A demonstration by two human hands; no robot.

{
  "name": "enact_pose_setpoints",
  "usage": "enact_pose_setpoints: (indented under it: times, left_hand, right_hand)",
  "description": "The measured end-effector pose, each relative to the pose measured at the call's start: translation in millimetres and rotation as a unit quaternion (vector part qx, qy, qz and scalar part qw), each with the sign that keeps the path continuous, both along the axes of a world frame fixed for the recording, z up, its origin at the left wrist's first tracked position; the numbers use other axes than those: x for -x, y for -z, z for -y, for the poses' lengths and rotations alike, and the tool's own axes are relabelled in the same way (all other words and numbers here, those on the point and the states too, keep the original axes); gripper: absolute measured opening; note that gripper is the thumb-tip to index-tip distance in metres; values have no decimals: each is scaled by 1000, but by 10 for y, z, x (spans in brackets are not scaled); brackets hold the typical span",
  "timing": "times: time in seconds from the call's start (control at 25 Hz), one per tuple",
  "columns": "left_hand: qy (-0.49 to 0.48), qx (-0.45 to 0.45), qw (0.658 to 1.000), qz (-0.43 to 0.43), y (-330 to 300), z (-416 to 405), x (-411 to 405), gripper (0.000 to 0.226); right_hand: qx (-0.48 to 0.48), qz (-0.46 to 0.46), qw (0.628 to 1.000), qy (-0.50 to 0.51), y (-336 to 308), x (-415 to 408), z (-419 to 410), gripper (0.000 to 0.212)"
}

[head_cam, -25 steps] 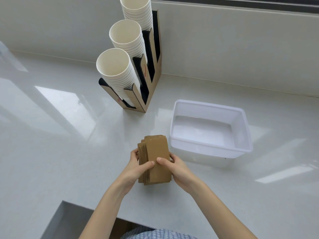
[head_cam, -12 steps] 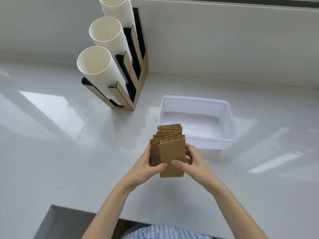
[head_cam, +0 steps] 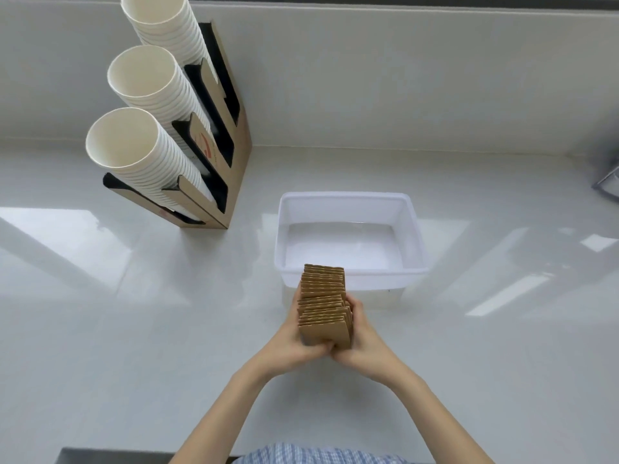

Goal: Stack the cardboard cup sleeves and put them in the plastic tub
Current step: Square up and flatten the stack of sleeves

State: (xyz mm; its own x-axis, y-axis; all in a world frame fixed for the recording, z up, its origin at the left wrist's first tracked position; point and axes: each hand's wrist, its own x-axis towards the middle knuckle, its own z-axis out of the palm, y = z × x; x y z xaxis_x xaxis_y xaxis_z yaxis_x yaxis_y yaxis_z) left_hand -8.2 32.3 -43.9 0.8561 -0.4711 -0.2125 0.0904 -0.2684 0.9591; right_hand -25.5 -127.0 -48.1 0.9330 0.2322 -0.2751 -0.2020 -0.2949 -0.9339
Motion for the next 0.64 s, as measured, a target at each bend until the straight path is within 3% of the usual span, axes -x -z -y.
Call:
enact_pose_setpoints:
  times: [0.24, 0.44, 0.64]
  left_hand:
    - [-24, 25, 999, -37, -18, -85, -26, 98]
    - [-27, 18, 998, -48, -126, -138, -21, 84]
    - [-34, 25, 998, -52, -153, -212, 4, 96]
  right_hand:
    - [11, -4, 1000, 4, 17, -9, 38, 84]
    - [61, 22, 998, -22, -11, -12, 55, 82]
    - [63, 23, 996, -63, -85, -16, 83, 82]
